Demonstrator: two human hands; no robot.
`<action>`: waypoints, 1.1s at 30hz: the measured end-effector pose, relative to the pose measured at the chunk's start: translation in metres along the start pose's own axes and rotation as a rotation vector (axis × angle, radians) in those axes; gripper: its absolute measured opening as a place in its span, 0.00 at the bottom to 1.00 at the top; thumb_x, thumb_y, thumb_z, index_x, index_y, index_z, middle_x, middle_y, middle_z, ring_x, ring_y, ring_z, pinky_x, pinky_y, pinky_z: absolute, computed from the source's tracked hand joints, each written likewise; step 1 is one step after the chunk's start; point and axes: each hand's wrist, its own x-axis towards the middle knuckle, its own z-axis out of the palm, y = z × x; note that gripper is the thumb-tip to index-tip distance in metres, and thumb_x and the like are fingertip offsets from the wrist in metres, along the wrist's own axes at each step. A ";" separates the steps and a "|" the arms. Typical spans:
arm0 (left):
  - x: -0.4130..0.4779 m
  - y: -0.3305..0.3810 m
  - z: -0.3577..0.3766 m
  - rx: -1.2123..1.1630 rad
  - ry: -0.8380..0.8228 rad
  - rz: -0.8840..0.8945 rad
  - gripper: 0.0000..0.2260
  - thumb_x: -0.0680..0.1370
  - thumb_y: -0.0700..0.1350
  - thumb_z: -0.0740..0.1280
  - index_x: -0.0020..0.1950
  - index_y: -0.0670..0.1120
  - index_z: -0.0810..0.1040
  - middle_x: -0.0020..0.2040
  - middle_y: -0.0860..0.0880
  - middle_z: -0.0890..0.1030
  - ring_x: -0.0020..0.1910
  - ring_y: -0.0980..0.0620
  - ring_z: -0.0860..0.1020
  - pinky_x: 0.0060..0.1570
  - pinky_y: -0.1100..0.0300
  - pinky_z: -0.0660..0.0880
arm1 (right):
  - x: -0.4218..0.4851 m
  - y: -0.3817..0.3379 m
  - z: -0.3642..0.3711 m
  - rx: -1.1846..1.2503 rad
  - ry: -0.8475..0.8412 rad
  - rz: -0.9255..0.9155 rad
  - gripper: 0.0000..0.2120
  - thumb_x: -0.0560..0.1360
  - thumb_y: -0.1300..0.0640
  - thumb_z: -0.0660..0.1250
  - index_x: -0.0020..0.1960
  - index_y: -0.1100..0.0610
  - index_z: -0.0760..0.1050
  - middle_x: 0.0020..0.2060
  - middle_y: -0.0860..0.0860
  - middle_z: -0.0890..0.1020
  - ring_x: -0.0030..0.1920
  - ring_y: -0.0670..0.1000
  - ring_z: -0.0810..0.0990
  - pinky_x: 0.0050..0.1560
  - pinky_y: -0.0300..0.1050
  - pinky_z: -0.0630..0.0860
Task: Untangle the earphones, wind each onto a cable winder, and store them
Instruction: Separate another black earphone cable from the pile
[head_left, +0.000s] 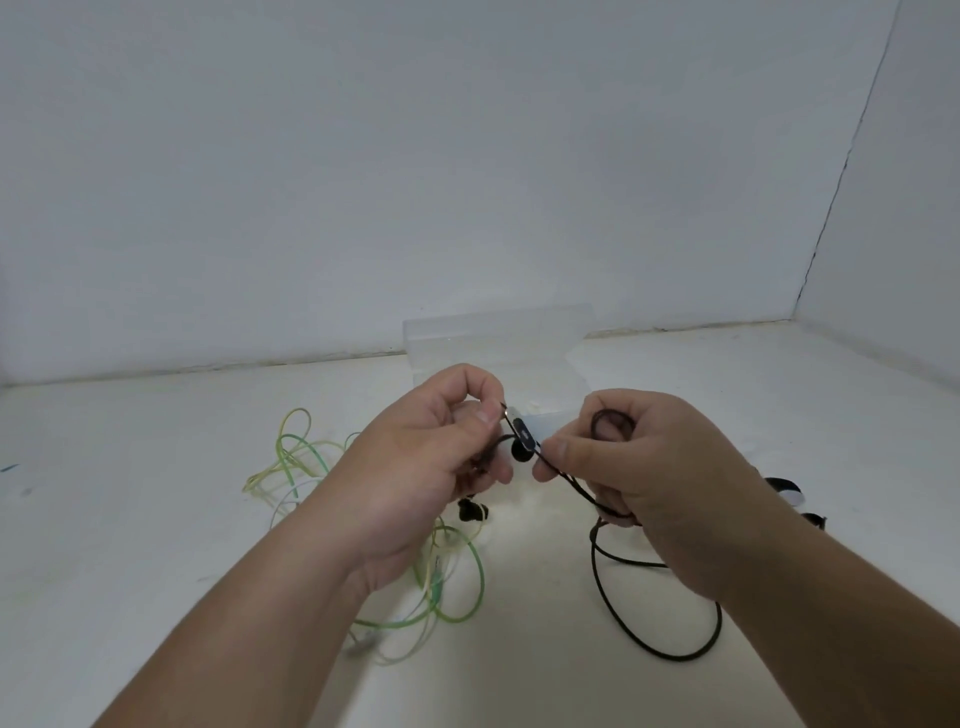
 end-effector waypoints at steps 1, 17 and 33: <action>0.000 -0.001 0.001 -0.014 -0.003 0.001 0.11 0.83 0.38 0.60 0.43 0.47 0.75 0.36 0.47 0.77 0.33 0.53 0.75 0.43 0.56 0.70 | 0.000 0.001 0.000 -0.008 0.006 -0.002 0.17 0.72 0.66 0.71 0.44 0.77 0.66 0.24 0.47 0.79 0.24 0.48 0.58 0.27 0.40 0.56; 0.000 -0.001 0.005 -0.028 0.039 -0.058 0.10 0.82 0.40 0.62 0.41 0.47 0.76 0.35 0.45 0.80 0.35 0.50 0.77 0.42 0.56 0.71 | 0.005 0.010 -0.002 -0.427 0.178 -0.187 0.07 0.67 0.68 0.74 0.35 0.66 0.75 0.18 0.43 0.63 0.21 0.45 0.62 0.24 0.31 0.60; 0.006 -0.001 -0.009 0.024 0.328 -0.124 0.12 0.75 0.36 0.70 0.32 0.42 0.73 0.35 0.43 0.78 0.39 0.47 0.79 0.34 0.53 0.80 | 0.012 0.001 -0.031 0.040 0.534 -0.130 0.29 0.74 0.48 0.72 0.38 0.70 0.60 0.31 0.65 0.61 0.32 0.65 0.57 0.33 0.51 0.56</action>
